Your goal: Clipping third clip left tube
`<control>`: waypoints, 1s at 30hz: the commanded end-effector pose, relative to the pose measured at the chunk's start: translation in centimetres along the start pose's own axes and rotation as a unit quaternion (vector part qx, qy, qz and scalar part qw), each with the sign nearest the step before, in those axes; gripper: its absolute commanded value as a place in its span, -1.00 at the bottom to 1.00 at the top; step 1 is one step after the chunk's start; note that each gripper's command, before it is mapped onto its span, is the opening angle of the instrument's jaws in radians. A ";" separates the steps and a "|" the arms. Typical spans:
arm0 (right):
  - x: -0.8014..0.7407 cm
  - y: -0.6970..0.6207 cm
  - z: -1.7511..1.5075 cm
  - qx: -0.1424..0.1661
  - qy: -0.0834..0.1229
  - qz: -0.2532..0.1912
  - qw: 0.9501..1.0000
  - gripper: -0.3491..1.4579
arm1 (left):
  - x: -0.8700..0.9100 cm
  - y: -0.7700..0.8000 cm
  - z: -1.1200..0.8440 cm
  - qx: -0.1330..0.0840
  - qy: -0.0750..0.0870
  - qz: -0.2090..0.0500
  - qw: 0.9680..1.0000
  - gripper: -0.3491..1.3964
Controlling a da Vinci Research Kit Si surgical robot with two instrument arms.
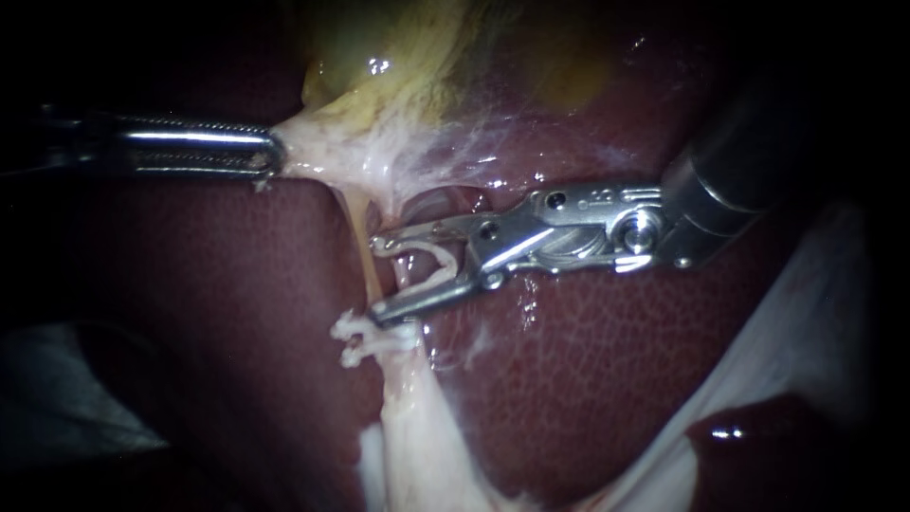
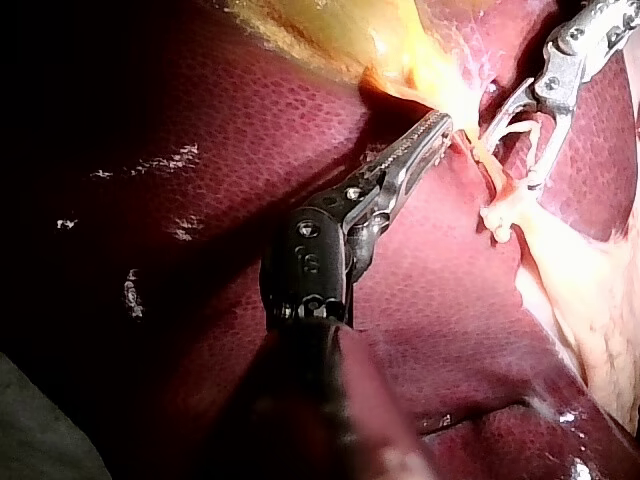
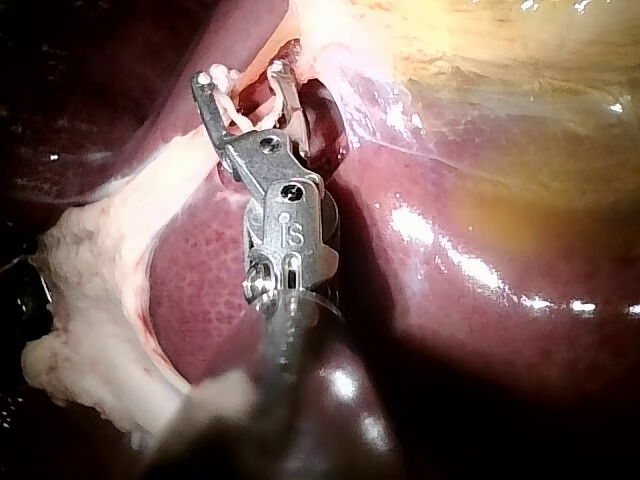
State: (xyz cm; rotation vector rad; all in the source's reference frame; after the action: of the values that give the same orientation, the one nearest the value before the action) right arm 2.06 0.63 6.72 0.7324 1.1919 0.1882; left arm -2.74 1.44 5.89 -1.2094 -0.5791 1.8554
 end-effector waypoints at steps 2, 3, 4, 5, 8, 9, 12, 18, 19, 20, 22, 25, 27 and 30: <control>0.02 0.01 0.03 0.004 0.001 0.003 1.000 -0.11 | 0.00 0.00 0.00 0.000 0.000 0.000 1.000 -1.00; 0.03 0.02 0.06 0.006 0.003 0.005 1.000 -0.11 | 0.00 0.00 0.00 0.000 0.000 0.000 1.000 -1.00; 0.04 0.02 0.07 0.007 0.006 0.005 1.000 -0.11 | 0.00 0.00 0.00 0.000 0.000 0.000 1.000 -1.00; 0.05 0.03 0.09 0.007 0.010 0.008 1.000 -0.11 | 0.00 0.00 0.00 0.000 0.000 0.000 1.000 -1.00; 0.09 0.03 0.14 0.010 0.029 0.016 0.999 -0.11 | 0.00 0.00 0.00 0.000 0.000 0.000 1.000 -1.00; 0.10 0.03 0.15 0.010 0.034 0.019 0.999 -0.11 | 0.00 0.00 0.01 0.000 0.000 0.000 1.000 -1.00; 0.15 0.01 0.20 0.015 0.049 0.024 0.998 -0.11 | 0.00 0.00 0.01 0.002 0.001 0.000 1.000 -1.00; 0.29 -0.07 0.19 0.037 0.077 0.034 0.996 -0.11 | 0.00 0.01 0.01 0.002 0.001 0.000 1.000 -1.00; 0.34 -0.09 0.17 0.040 0.082 0.035 0.995 -0.11 | 0.00 0.01 0.01 0.002 0.001 0.000 1.000 -1.00; 0.38 -0.11 0.16 0.043 0.083 0.038 0.995 -0.11 | 0.00 0.01 0.01 0.002 0.001 0.000 1.000 -1.00; 0.46 -0.15 0.13 0.047 0.084 0.038 0.995 -0.12 | 0.00 0.01 0.01 0.002 0.001 0.000 1.000 -1.00; 0.55 -0.19 0.08 0.049 0.086 0.040 0.994 -0.13 | 0.00 0.01 0.01 0.002 0.001 0.000 1.000 -1.00; 0.60 -0.21 0.06 0.050 0.086 0.041 0.994 -0.15 | 0.00 0.01 0.01 0.002 0.001 0.000 1.000 -1.00; 0.62 -0.22 0.04 0.050 0.087 0.042 0.994 -0.18 | 0.00 0.01 0.01 0.002 0.001 0.000 1.000 -1.00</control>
State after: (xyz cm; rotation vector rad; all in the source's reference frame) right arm 2.28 0.76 6.10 0.8688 1.3447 0.2675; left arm -2.75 1.43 5.88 -1.2077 -0.5745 1.8545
